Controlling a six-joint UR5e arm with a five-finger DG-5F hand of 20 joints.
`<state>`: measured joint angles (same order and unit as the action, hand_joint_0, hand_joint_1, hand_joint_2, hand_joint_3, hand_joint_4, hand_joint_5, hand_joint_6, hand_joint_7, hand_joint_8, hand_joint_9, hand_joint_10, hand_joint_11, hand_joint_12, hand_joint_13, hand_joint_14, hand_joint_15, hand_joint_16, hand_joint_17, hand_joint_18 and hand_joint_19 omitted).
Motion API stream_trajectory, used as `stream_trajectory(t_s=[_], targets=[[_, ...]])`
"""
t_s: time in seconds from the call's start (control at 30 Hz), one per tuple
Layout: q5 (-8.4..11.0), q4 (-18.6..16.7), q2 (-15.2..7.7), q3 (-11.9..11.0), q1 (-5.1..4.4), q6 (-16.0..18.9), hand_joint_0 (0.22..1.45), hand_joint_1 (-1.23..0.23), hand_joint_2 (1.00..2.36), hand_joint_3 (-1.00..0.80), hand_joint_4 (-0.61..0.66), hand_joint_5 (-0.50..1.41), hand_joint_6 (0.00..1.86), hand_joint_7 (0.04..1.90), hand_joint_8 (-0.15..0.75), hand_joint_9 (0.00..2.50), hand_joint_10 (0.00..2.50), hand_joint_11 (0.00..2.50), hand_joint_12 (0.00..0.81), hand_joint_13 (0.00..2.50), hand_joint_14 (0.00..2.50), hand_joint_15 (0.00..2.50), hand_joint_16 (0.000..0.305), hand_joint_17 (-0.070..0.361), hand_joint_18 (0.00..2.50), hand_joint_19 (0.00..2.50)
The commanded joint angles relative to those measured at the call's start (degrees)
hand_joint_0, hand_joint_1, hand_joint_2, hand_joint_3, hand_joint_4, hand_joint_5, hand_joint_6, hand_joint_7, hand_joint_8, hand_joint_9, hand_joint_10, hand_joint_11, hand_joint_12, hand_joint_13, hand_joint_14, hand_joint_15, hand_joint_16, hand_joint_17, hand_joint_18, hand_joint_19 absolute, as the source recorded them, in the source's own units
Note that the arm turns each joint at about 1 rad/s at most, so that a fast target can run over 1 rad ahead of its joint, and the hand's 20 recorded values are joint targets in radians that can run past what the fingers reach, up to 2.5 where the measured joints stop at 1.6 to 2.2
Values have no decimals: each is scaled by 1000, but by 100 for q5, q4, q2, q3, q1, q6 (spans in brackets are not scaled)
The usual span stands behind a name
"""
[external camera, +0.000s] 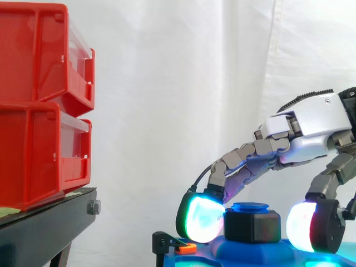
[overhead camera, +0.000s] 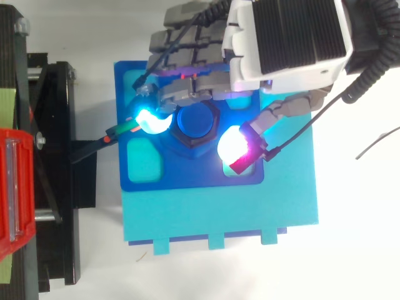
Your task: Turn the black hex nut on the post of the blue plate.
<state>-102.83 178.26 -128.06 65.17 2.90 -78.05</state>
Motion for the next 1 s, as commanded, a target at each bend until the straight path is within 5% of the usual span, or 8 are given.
stream_trajectory(t_s=[0.0,0.73,0.97], targets=[[0,-10,0,5,0,0,556,-762,1004,-441,172,-180,501,1096,238,455,1,0,344,382,2,27,49,109,302,107],[0,-45,0,5,0,0,582,-750,1008,-411,156,-180,577,1066,242,487,0,32,343,408,0,34,47,106,351,123],[0,-45,0,-4,0,0,469,-677,1000,-500,216,-195,502,1054,266,449,0,14,379,372,1,36,55,123,352,123]])
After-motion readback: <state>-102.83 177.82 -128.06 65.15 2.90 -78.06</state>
